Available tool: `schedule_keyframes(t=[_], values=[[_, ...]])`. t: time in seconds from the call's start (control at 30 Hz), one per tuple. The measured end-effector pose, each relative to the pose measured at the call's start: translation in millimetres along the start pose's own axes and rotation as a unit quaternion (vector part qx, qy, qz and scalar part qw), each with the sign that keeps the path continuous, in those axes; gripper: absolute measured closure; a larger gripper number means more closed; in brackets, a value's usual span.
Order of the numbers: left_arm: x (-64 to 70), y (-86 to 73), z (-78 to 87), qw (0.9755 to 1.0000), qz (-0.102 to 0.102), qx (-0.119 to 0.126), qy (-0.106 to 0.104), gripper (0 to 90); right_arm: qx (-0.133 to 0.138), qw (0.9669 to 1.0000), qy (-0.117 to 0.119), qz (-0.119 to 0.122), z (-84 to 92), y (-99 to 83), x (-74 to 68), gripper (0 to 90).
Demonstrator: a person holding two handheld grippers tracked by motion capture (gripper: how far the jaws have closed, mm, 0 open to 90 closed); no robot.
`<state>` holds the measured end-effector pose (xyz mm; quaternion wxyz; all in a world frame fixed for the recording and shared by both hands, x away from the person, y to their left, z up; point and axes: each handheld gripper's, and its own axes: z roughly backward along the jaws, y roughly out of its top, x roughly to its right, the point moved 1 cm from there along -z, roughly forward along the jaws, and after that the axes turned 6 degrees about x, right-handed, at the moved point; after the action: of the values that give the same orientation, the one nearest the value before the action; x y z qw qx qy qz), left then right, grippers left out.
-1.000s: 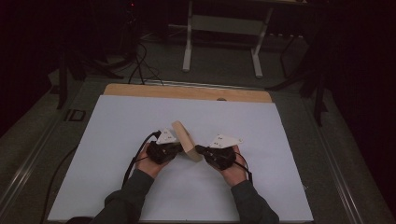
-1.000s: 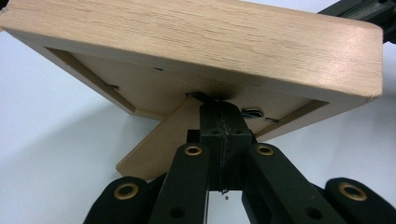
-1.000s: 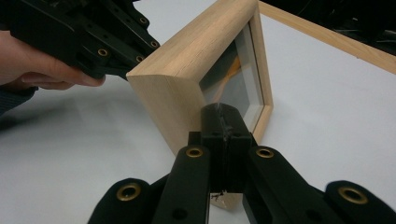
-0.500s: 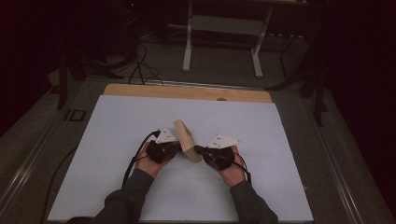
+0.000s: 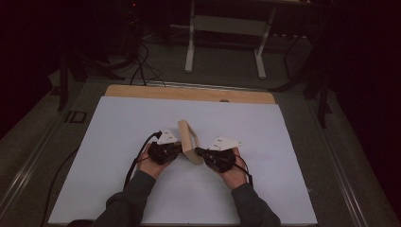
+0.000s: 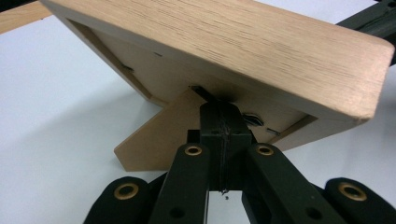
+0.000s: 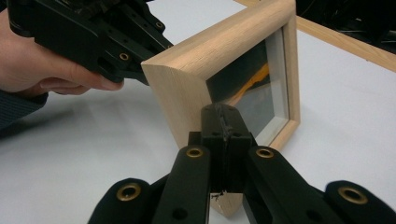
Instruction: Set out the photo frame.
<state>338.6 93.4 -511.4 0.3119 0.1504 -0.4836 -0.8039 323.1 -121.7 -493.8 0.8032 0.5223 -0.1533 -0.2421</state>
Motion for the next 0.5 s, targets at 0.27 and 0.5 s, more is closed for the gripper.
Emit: schedule_keyframes(t=[0.27,0.5], values=[[-1.5,-0.2,-0.9,1.0000,0.003,0.003,0.003,89.9,0.000,1.0000,0.000,0.000,-2.1,0.8,-1.7,89.8],[-3.0,0.1,-2.3,1.0000,0.005,0.002,0.005,89.9,0.001,1.0000,0.001,0.002,-3.9,1.5,-2.6,89.8]])
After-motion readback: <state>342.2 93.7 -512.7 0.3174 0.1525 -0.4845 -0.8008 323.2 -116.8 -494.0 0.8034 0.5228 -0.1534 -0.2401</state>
